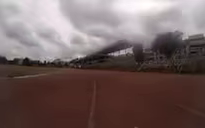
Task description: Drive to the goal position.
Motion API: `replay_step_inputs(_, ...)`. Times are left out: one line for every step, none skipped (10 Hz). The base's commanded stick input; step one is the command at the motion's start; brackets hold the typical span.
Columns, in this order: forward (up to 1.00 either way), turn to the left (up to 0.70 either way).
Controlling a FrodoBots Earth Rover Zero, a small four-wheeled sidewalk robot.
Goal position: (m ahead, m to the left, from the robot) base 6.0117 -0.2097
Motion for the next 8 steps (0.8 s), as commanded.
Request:
replay_step_inputs(0.70,0.00)
replay_step_inputs(0.70,0.00)
replay_step_inputs(0.70,0.00)
replay_step_inputs(0.70,0.00)
replay_step_inputs(0.70,0.00)
replay_step_inputs(0.70,0.00)
replay_step_inputs(0.70,0.00)
replay_step_inputs(0.70,0.00)
